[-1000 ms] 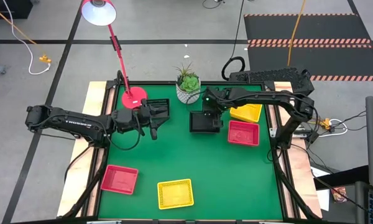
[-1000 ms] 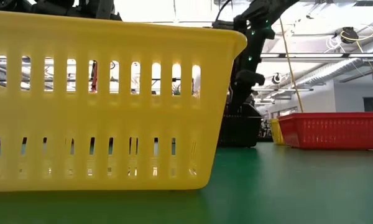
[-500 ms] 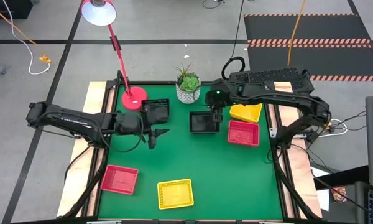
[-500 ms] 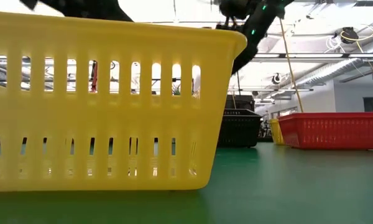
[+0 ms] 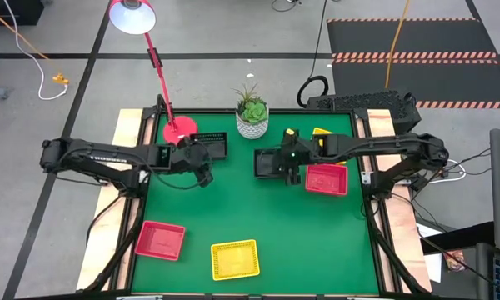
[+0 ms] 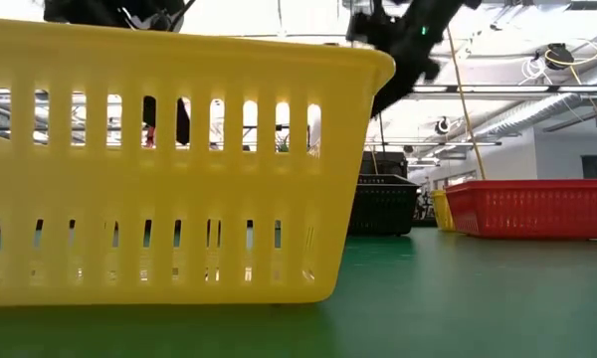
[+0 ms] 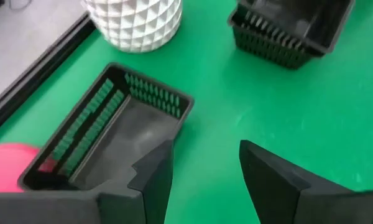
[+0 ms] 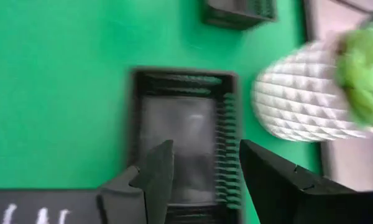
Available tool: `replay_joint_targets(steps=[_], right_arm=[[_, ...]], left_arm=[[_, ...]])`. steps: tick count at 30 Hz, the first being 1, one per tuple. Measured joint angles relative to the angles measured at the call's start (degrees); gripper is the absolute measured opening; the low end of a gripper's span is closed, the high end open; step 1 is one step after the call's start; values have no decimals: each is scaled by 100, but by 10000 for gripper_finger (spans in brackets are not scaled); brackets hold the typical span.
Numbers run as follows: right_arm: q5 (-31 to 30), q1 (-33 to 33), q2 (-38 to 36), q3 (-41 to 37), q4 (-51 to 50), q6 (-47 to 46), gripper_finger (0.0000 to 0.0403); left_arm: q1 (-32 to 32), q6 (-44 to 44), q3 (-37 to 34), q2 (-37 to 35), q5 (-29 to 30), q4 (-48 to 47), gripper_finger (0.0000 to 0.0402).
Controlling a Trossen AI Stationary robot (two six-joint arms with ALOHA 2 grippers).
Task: Stack baskets by color
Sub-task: Stack the bottom black bin on top of the middle black bin
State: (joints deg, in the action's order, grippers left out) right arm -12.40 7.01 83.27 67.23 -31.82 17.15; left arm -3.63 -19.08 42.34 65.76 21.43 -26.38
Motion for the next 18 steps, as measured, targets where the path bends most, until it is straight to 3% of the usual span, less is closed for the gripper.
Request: replay_joint_targets(steps=[2, 8, 18], right_arm=[[-44, 167, 21, -188, 286, 74, 171], [934, 606, 67, -1031, 1124, 67, 164], [1284, 963, 641, -1575, 2150, 24, 164]], left_arm=[[-26, 60, -149, 11, -20, 435, 186], [-99, 230, -449, 7, -16, 1115, 186], [-684, 560, -653, 7, -42, 1567, 186]])
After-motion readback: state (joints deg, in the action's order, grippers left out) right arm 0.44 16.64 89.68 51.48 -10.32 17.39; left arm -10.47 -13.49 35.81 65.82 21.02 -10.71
